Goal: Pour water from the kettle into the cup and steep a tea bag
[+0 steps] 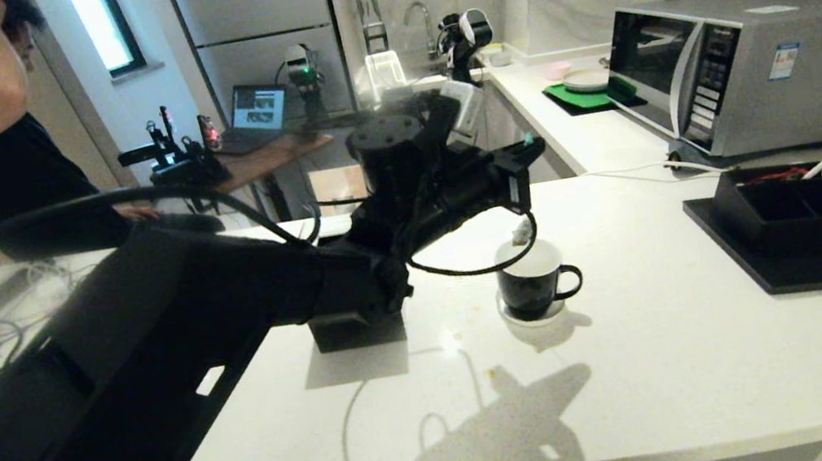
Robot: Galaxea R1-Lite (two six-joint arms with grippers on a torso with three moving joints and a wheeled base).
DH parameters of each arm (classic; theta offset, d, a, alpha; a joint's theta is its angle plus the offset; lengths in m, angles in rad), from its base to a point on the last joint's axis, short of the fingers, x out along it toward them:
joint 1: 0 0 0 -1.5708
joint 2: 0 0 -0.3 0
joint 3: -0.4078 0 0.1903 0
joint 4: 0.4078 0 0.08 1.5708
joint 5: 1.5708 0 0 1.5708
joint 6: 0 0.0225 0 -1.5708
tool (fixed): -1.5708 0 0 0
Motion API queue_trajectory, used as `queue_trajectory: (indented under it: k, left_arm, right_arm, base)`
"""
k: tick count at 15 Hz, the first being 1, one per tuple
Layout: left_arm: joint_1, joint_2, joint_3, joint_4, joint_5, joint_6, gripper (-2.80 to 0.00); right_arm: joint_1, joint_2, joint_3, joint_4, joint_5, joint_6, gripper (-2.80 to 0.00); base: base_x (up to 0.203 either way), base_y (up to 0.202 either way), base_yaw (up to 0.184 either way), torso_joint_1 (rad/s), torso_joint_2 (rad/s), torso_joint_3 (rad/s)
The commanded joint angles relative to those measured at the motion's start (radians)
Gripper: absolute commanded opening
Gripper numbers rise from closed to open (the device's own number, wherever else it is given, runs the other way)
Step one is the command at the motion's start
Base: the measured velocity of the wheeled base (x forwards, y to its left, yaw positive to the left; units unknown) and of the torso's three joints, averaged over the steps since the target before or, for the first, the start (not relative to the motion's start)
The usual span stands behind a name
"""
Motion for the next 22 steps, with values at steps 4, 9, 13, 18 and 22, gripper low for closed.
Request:
queue_trajectory:
  k: [4, 9, 13, 18, 22]
  left_arm:
    - [-0.001, -0.005, 0.004, -0.005, 0.0, 0.001, -2.8]
    - [-0.015, 0.015, 0.049, -0.006, 0.003, 0.006, -2.8]
    - [-0.022, 0.032, 0.13, -0.039, 0.004, 0.022, -2.8]
    - [-0.029, 0.048, 0.233, -0.094, 0.004, 0.041, -2.8]
    - [-0.031, 0.046, 0.267, -0.126, 0.008, 0.041, -2.8]
  right_arm:
    - [0.0, 0.0, 0.0, 0.0, 0.0, -0.001, -2.8]
    - [0.0, 0.0, 0.0, 0.0, 0.0, -0.001, -2.8]
    - [0.0, 0.0, 0.0, 0.0, 0.0, -0.001, -2.8]
    - [0.0, 0.0, 0.0, 0.0, 0.0, -0.001, -2.8]
    - [0.0, 0.0, 0.0, 0.0, 0.0, -0.001, -2.8]
  base:
    - [0.0, 0.0, 0.0, 0.0, 0.0, 0.0]
    - [0.0, 0.0, 0.0, 0.0, 0.0, 0.0]
    - [0.0, 0.0, 0.0, 0.0, 0.0, 0.0]
    - [0.0, 0.0, 0.0, 0.0, 0.0, 0.0]
    - [0.0, 0.0, 0.0, 0.0, 0.0, 0.0]
